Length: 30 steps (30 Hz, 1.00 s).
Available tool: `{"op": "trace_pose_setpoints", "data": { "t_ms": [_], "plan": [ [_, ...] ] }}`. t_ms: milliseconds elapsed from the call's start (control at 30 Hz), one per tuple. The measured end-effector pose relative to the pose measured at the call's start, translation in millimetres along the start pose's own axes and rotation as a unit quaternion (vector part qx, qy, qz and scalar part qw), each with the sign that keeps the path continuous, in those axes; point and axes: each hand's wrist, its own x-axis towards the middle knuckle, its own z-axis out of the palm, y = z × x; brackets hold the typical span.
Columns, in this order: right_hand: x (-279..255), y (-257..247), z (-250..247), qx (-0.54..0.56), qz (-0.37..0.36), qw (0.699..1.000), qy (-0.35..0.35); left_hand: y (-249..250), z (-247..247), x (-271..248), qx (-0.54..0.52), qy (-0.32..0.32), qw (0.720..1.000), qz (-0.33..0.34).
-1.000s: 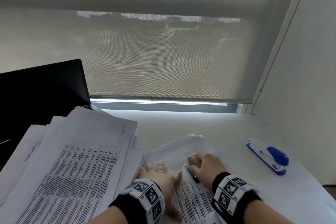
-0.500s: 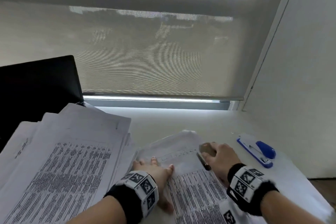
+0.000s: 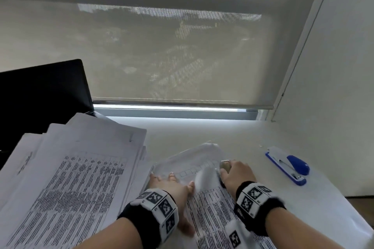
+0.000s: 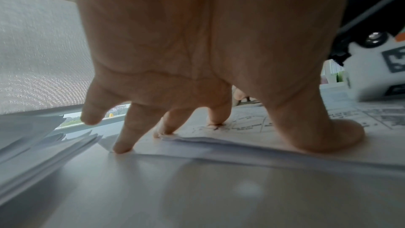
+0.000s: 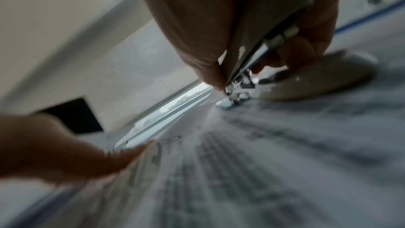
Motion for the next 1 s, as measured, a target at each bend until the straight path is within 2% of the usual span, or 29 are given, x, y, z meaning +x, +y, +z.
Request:
{"op": "trace_pose_setpoints", "data": {
  "t_ms": [167,267,367,467,567,700,900,1000],
  "plan": [
    [10,-10,-1,0.045,0.055,0.996,0.045,0,-6,-3,0.000,-0.025,1.000,-0.007],
    [5,4,-18,0.064,0.051,0.993,0.084,-1,-6,-2,-0.022,-0.033,0.999,-0.013],
    [-15,29,-46,0.089,0.037,0.992,0.083,3,-7,-4,-0.019,-0.031,0.999,-0.027],
    [-53,68,-70,0.141,0.037,0.986,0.087,19,-16,-18,0.030,-0.012,0.999,-0.041],
    [-99,120,-84,0.156,0.081,0.981,0.083,39,-20,-30,0.045,0.033,0.998,0.000],
    [-158,193,-83,0.174,0.135,0.973,0.061,70,-15,-33,0.052,0.033,0.995,0.074],
    [-222,261,-49,0.193,0.194,0.959,-0.068,77,-12,-18,-0.019,0.029,0.998,0.053],
    [-231,274,-23,0.103,0.204,0.963,-0.145,82,-15,-14,-0.008,0.036,0.999,0.039]
  ]
}}
